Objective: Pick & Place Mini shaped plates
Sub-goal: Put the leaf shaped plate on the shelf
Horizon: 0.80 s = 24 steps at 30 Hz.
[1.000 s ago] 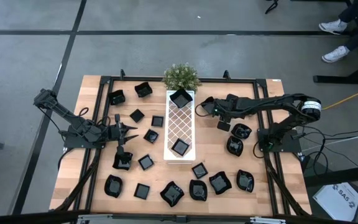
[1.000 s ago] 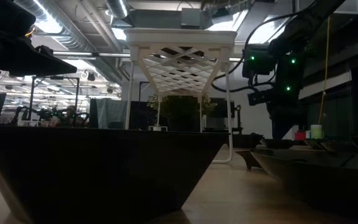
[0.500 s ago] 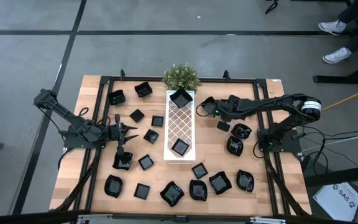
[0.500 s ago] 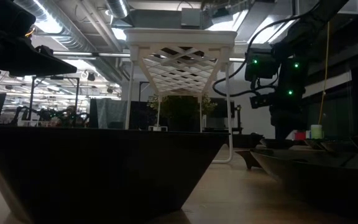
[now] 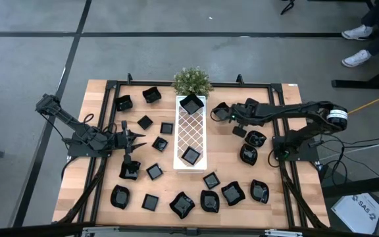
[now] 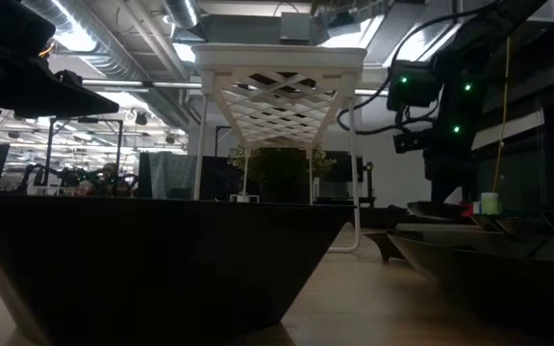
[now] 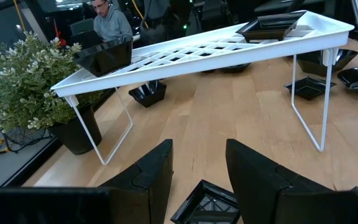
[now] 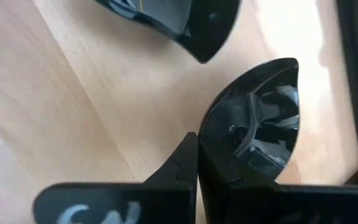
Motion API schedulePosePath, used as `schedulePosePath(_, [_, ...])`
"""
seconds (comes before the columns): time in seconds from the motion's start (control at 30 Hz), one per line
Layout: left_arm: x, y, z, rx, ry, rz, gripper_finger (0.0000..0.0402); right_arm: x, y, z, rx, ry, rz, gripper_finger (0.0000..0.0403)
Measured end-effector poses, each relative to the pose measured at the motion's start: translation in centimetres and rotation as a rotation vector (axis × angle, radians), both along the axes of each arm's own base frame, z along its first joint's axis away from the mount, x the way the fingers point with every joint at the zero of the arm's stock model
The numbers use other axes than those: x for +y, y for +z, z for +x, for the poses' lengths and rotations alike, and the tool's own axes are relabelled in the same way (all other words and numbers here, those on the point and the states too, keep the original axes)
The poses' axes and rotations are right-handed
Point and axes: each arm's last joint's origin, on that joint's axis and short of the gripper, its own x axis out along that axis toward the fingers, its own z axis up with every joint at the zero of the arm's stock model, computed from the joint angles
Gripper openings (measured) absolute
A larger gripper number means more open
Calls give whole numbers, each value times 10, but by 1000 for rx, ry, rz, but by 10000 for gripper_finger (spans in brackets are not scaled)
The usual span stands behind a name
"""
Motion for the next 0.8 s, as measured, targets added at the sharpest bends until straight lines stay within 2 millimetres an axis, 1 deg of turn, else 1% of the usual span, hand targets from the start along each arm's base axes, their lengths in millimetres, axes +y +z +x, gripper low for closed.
schedulePosePath(0.3, [0,0,0,0,0,0,143,5,23,-16,-93,-90,-22,4])
schedulePosePath(0.53, [0,0,0,0,0,0,143,8,35,-21,-154,-86,-43,3])
schedulePosePath(0.8, [0,0,0,0,0,0,143,21,45,-21,-206,-22,-69,5])
